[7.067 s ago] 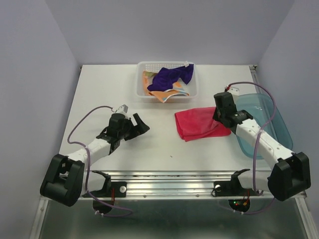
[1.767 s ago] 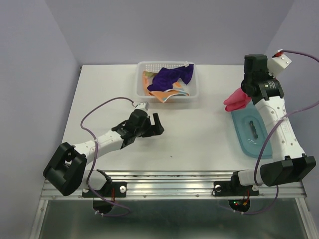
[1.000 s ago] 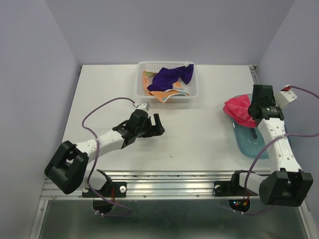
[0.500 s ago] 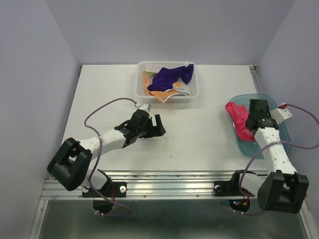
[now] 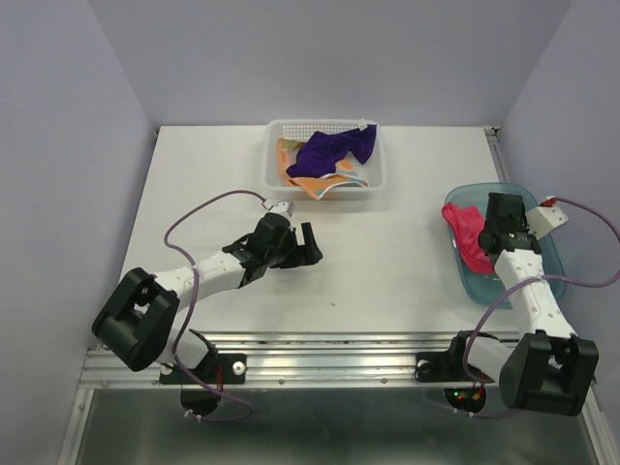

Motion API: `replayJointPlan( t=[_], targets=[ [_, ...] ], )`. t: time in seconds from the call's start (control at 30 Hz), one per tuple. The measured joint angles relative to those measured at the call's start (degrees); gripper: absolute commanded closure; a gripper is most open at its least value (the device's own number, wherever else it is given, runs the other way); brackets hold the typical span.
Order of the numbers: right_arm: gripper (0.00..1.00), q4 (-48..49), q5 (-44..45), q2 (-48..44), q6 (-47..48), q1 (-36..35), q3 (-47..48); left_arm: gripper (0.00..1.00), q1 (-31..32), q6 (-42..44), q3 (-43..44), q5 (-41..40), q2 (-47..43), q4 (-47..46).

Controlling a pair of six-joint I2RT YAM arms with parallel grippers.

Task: Fold and stack the towels
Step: Neatly place the folded towel into the bin

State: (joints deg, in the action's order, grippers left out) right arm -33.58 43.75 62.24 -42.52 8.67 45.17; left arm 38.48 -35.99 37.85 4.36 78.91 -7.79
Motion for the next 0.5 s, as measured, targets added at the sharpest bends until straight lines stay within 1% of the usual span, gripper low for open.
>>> replayJointPlan(
  t=[0.17, 0.3, 0.5],
  targets=[
    [0.99, 5.1, -1.9, -0.4, 6.3, 0.0, 2.0, 0.01, 0.0, 0.0, 0.0, 0.0, 0.0, -0.1],
    [0.99, 7.4, -1.7, -2.8, 9.6, 0.0, 3.4, 0.01, 0.0, 0.0, 0.0, 0.0, 0.0, -0.1],
    [0.99, 8.0, 0.4, -4.1, 10.2, 0.0, 3.3, 0.01, 0.0, 0.0, 0.0, 0.2, 0.0, -0.1]
  ],
)
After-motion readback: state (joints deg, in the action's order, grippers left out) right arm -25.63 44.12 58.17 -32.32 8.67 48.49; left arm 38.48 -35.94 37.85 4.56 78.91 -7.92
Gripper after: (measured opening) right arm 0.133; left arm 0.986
